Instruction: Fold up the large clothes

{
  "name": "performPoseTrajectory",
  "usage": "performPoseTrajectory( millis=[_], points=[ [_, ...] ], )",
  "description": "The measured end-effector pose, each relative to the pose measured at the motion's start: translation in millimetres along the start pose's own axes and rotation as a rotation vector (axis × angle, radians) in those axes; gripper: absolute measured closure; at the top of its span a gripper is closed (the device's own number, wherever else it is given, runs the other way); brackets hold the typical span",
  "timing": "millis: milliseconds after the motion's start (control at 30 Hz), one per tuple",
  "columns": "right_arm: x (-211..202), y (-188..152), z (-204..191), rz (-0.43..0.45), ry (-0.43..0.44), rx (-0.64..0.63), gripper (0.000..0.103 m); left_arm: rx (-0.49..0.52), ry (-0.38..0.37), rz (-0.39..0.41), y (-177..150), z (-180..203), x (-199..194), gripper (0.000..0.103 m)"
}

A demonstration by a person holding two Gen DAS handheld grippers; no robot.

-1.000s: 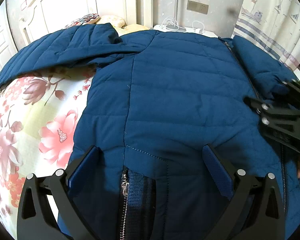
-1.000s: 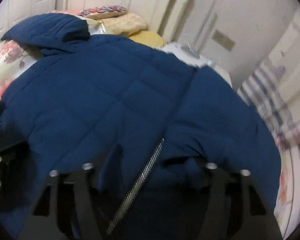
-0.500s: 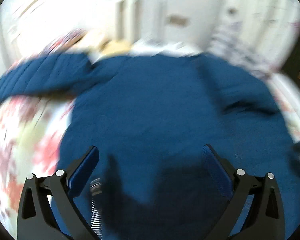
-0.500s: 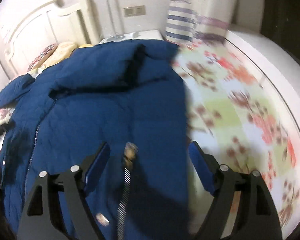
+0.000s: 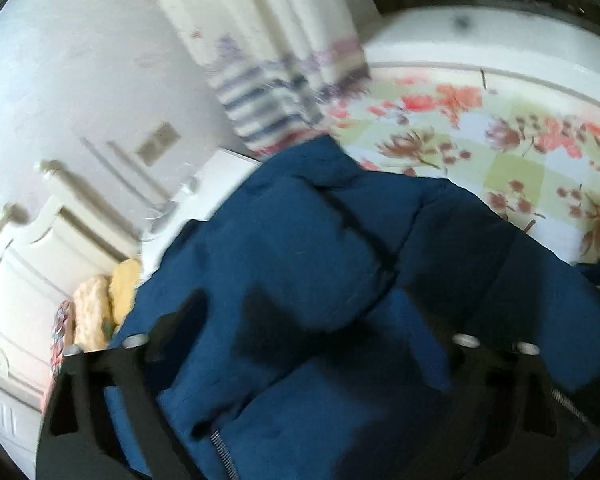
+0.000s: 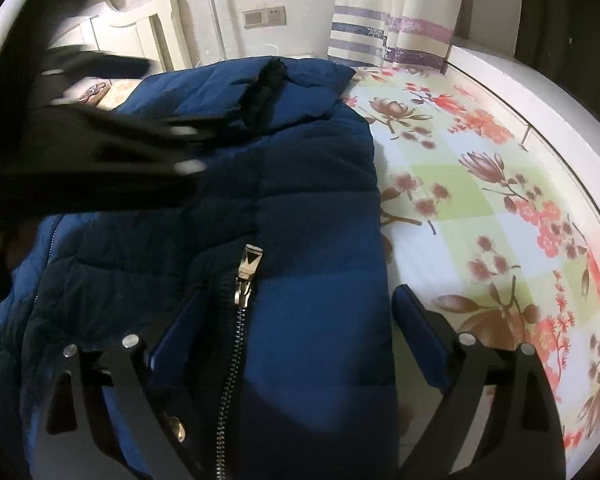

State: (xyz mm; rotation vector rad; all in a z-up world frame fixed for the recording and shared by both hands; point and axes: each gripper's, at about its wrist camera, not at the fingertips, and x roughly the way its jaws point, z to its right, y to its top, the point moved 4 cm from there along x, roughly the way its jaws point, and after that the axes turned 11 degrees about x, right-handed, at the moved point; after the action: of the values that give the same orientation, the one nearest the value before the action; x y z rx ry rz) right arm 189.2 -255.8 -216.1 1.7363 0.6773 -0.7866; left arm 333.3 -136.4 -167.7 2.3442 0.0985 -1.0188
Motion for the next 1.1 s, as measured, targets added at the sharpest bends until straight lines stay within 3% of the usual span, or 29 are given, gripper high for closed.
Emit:
performPoseTrajectory(
  millis=[33, 67, 133, 233, 267, 333, 433, 533, 633, 733, 767, 800, 867, 900, 967, 1100],
  points=[
    [0.3, 0.5, 0.5, 0.0, 0.004, 0.003, 0.009, 0.009, -0.054, -0.021, 1.5, 4.6, 9.8, 0.062],
    [0.2, 0.6, 0.9, 0.0, 0.005, 0.004, 0.009, -0.004, -0.07, -0.013, 1.7, 5.2, 12.8, 0.068],
    [0.3, 0.9, 0.8, 0.001, 0.006, 0.005, 0.009, -0.125, -0.117, 0.083, -0.4, -12.7, -4.3, 0.081],
    [0.3, 1.9, 1.2, 0.001, 0.009, 0.007, 0.009, -0.376, -0.197, 0.225, -16.3, -57.6, -32.5, 0.085],
    [0.3, 2.3, 1.3, 0.001, 0.009, 0.007, 0.009, -0.51, -0.22, 0.277, -33.3, -84.5, -44.1, 0.085],
    [0.3, 2.4, 1.7, 0.002, 0.01, 0.008, 0.009, -0.781, -0.237, 0.347, -82.3, -139.3, -58.4, 0.086],
    [0.4, 2.4, 1.4, 0.002, 0.01, 0.007, 0.009, -1.118, -0.233, 0.378, -170.6, -198.4, -61.8, 0.087],
    [0.5, 2.7, 1.4, 0.002, 0.01, 0.007, 0.009, -1.305, -0.199, 0.334, -249.6, -217.6, -60.4, 0.087],
    [0.7, 2.9, 1.4, 0.001, 0.009, 0.006, 0.009, -1.382, -0.136, 0.26, -304.3, -215.5, -60.1, 0.087],
    [0.3, 3.1, 1.5, 0.002, 0.005, 0.006, 0.009, -1.481, -0.146, 0.209, -346.3, -206.0, -56.0, 0.086],
    [0.1, 3.1, 1.3, 0.001, 0.003, 0.006, 0.008, -1.507, -0.164, 0.203, -352.0, -203.2, -53.2, 0.084],
    [0.1, 3.1, 1.3, 0.001, 0.001, 0.005, 0.008, -1.542, -0.192, 0.203, -357.0, -201.7, -49.2, 0.074],
    [-0.1, 3.2, 1.8, 0.001, -0.003, 0.007, 0.007, -1.588, -0.254, 0.24, -353.6, -195.7, -41.9, 0.033],
    [-0.3, 3.0, 1.9, 0.001, -0.004, 0.006, 0.006, -1.608, -0.285, 0.295, -348.5, -196.5, -43.4, 0.009],
    [-0.6, 2.9, 2.3, 0.001, -0.004, 0.006, 0.006, -1.606, -0.277, 0.307, -330.3, -200.0, -44.0, 0.005],
    [-1.1, 3.1, 1.8, 0.001, -0.004, 0.006, 0.006, -1.557, -0.304, 0.211, -288.9, -199.9, -18.8, 0.007]
  ],
)
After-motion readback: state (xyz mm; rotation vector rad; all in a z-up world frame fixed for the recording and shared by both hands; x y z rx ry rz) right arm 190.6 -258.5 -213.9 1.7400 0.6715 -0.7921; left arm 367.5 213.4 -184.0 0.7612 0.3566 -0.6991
